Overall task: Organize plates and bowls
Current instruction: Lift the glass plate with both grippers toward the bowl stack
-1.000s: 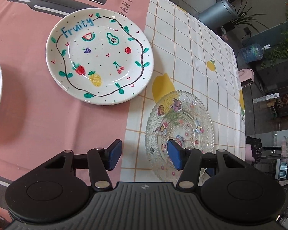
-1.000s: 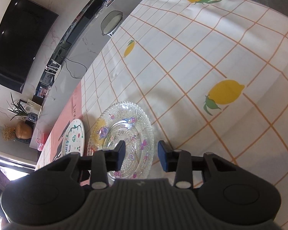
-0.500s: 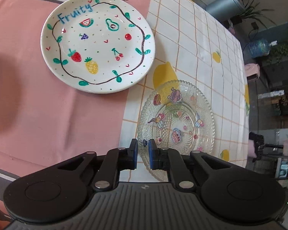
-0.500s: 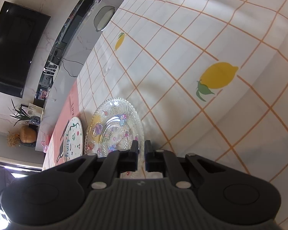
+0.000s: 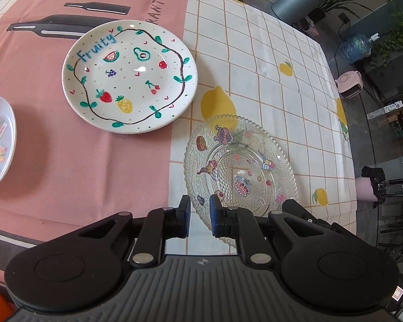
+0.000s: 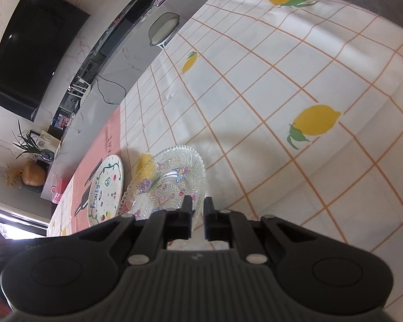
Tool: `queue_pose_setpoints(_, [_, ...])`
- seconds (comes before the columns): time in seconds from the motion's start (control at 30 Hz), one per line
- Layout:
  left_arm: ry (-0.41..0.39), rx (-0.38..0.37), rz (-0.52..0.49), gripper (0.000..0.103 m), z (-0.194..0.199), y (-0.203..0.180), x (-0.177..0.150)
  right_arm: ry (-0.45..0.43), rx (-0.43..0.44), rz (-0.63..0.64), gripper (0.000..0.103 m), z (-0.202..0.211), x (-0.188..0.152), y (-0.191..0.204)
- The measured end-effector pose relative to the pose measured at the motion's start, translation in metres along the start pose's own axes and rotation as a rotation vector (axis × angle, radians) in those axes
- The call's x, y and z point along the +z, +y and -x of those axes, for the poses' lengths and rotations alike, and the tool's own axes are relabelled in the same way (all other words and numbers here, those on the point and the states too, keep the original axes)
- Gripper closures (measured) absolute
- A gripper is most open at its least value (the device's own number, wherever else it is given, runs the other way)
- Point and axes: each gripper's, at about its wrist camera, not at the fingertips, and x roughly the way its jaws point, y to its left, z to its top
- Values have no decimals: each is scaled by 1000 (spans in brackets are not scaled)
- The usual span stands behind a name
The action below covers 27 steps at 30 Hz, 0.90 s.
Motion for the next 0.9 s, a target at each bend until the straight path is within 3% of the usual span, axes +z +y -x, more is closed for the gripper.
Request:
queue_pose_setpoints(0.43, [18, -8, -9, 87, 38, 14, -28, 1, -6, 49, 95, 20, -33, 22])
queue_pose_setpoints(0.73, [55, 47, -50, 85, 62, 18, -48, -8, -10, 75, 94, 40, -68, 36])
queue_pose_setpoints(0.9, [94, 70, -83, 84, 66, 26, -64, 39, 14, 59, 93, 47, -90, 30])
